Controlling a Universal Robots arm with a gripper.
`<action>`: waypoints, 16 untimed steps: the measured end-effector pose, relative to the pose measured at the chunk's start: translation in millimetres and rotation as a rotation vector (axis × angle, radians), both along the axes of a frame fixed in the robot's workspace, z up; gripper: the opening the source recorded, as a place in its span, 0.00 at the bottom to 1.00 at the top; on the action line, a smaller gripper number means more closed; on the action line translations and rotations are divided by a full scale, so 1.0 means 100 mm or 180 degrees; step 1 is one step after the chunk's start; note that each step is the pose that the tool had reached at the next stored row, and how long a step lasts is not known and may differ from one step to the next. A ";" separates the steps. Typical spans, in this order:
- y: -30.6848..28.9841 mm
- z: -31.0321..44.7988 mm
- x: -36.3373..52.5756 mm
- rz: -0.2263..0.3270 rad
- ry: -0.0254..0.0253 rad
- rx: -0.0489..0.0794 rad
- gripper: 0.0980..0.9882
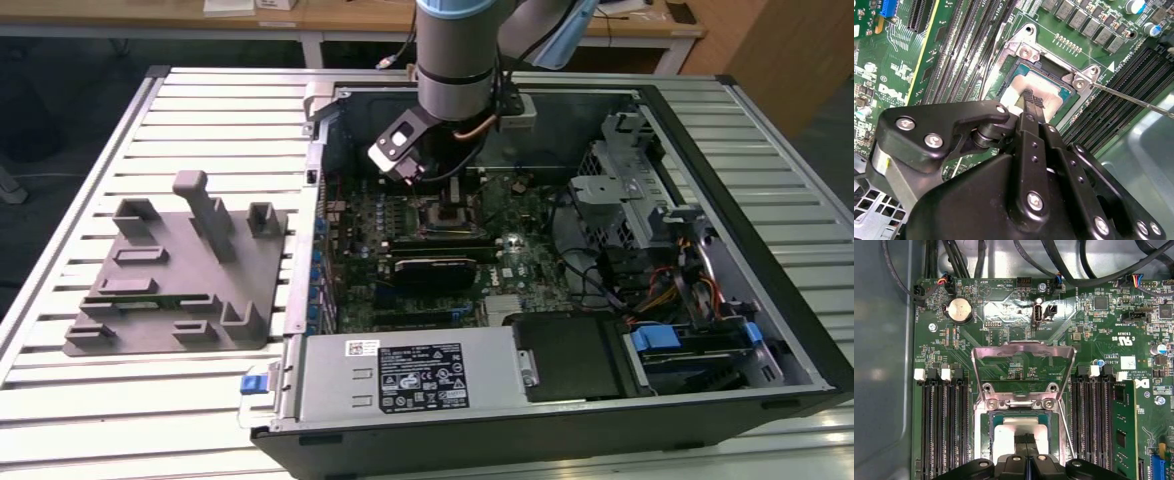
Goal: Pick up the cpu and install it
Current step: 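Place the cpu into insertion slot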
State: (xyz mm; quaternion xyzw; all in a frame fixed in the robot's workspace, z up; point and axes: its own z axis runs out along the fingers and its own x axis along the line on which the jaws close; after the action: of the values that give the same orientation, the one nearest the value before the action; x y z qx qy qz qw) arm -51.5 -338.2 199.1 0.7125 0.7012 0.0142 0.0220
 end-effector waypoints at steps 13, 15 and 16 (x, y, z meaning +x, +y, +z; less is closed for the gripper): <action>-0.001 0.294 -0.001 0.0000 0.0001 -0.0001 0.01; -0.001 0.362 -0.001 0.0000 0.0000 0.0000 0.01; -0.001 0.398 -0.001 0.0000 -0.0001 -0.0001 0.01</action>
State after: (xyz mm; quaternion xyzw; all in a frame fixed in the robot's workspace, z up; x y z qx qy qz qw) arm -51.6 -338.3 238.9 0.7124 0.7012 0.0142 0.0222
